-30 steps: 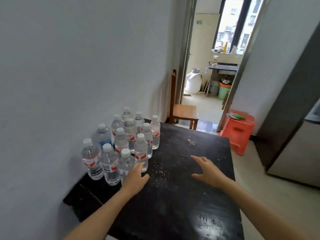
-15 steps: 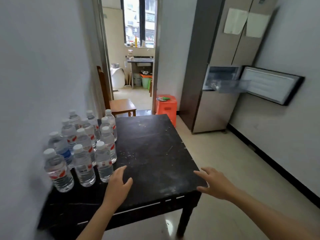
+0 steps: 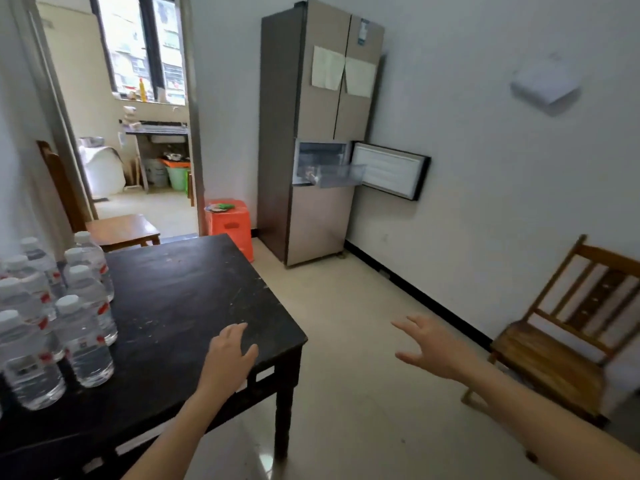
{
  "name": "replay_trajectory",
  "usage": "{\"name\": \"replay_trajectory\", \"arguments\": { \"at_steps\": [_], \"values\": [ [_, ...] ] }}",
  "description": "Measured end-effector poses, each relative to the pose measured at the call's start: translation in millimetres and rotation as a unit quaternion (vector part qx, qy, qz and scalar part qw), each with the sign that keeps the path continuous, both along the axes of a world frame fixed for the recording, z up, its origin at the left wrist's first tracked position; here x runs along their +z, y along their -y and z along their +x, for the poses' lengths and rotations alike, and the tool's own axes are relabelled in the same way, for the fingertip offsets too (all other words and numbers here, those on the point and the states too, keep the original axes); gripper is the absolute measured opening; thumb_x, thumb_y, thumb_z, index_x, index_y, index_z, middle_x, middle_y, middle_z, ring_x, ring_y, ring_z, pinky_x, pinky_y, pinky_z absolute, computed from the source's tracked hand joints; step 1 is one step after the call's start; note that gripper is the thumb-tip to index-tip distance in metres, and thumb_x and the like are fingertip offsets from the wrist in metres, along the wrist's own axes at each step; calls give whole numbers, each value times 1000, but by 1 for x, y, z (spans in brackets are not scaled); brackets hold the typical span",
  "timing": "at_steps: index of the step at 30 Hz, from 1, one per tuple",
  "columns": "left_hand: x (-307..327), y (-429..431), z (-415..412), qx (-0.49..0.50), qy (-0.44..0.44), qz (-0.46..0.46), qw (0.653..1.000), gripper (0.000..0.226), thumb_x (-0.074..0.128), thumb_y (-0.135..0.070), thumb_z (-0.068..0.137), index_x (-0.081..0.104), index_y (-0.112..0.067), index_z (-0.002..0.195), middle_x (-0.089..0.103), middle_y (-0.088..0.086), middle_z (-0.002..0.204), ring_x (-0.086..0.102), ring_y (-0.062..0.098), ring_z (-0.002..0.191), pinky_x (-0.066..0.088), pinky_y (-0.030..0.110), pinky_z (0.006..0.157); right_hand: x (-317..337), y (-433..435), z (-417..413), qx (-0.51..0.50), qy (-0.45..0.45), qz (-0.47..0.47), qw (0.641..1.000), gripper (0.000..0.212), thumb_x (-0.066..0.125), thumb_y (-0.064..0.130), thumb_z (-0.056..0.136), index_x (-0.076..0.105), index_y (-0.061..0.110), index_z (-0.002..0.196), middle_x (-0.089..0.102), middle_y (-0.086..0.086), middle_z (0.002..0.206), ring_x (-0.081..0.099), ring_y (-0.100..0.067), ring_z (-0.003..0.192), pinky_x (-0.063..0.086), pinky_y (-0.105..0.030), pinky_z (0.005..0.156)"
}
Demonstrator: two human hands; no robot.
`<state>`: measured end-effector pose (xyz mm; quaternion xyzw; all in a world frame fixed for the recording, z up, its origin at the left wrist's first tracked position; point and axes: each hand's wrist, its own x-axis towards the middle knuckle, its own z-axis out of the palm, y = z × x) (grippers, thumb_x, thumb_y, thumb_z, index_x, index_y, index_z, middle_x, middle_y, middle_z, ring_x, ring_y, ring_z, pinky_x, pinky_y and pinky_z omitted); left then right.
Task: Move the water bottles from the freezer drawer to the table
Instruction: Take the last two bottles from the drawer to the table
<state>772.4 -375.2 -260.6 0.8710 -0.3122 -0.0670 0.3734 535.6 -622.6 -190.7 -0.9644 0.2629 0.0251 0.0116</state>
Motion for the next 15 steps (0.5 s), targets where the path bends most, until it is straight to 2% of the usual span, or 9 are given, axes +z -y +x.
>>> {"name": "replay_trajectory", "arguments": {
  "at_steps": [7, 12, 15],
  "values": [
    [33, 73, -145, -98, 54, -27, 993, 49, 51, -21, 91, 39, -8, 136, 40, 9, 141, 33, 28, 129, 31, 38, 106, 2, 12, -172, -80, 59, 22, 995, 65, 49, 48, 88, 23, 27, 144, 25, -4, 151, 21, -19, 140, 22, -35, 114],
    [31, 108, -261, -166, 61, -12, 984, 48, 50, -24, 92, 39, -10, 136, 39, 8, 142, 31, 25, 131, 28, 35, 106, -1, 13, -293, -119, 69, 4, 991, 66, 47, 51, 88, 23, 26, 144, 23, -3, 151, 17, -19, 140, 19, -34, 113],
    [35, 128, -318, -213, 74, 4, 974, 49, 50, -24, 92, 37, -9, 137, 37, 9, 144, 30, 26, 132, 27, 35, 107, 1, 13, -352, -141, 79, 4, 987, 62, 46, 47, 91, 23, 24, 144, 21, -3, 152, 14, -20, 141, 15, -32, 112]
  ]
}}
